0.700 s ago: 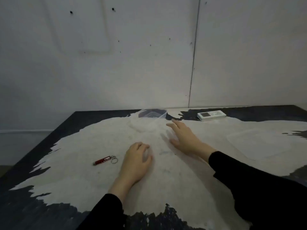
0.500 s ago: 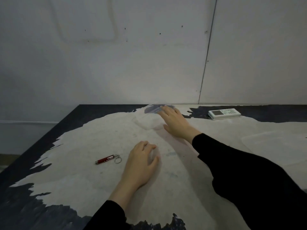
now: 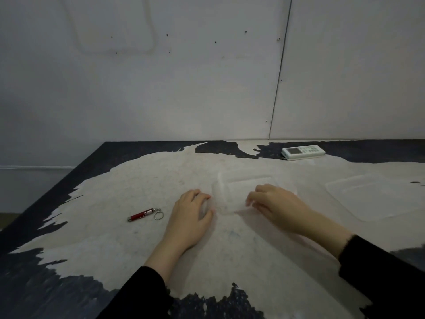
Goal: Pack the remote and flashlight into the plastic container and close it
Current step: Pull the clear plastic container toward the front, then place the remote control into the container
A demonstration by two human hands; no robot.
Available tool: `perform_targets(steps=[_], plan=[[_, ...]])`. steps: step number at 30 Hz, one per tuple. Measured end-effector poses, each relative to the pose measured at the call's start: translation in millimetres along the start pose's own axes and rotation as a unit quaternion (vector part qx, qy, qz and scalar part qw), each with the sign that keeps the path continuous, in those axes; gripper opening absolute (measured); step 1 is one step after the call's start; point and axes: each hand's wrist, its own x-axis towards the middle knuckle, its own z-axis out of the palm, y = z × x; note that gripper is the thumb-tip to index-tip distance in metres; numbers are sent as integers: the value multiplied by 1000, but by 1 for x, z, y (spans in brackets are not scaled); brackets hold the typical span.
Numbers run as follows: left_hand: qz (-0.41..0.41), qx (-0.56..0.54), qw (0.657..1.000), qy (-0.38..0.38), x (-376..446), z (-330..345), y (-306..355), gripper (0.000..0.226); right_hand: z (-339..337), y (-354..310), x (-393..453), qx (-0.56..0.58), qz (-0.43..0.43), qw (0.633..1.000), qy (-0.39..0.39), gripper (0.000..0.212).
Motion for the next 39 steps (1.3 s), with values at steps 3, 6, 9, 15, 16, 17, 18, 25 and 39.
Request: perform_targets(steps=[3,6,9,15,16,17,18,25,39], plan=[[-5,0,1000,-3,2,1,0,45,-7,-15,-36,24,-18,1000,-4,25],[-51,-124,991,21,8,2,18,34,-27,-12,-37,66,-17,995,71,27],[-91,-285,954,30,16,10,47,34,-45,41,-7,104,30,971,213,17],[-86,-330,940,27,22,27,53,32,-27,178,40,14,282,955,89,66],[-83,-329,940,30,23,27,53,34,-24,186,44,-3,288,956,54,71],[-83,-330,940,31,23,28,52,37,-22,191,47,-11,289,957,26,73],[-84,-332,939,32,23,29,51,38,-21,196,51,-11,290,957,2,73],[-87,-323,941,46,27,30,50,42,-24,208,49,19,252,967,41,54],[-49,-276,959,42,25,27,54,40,-27,35,15,58,20,998,8,36]])
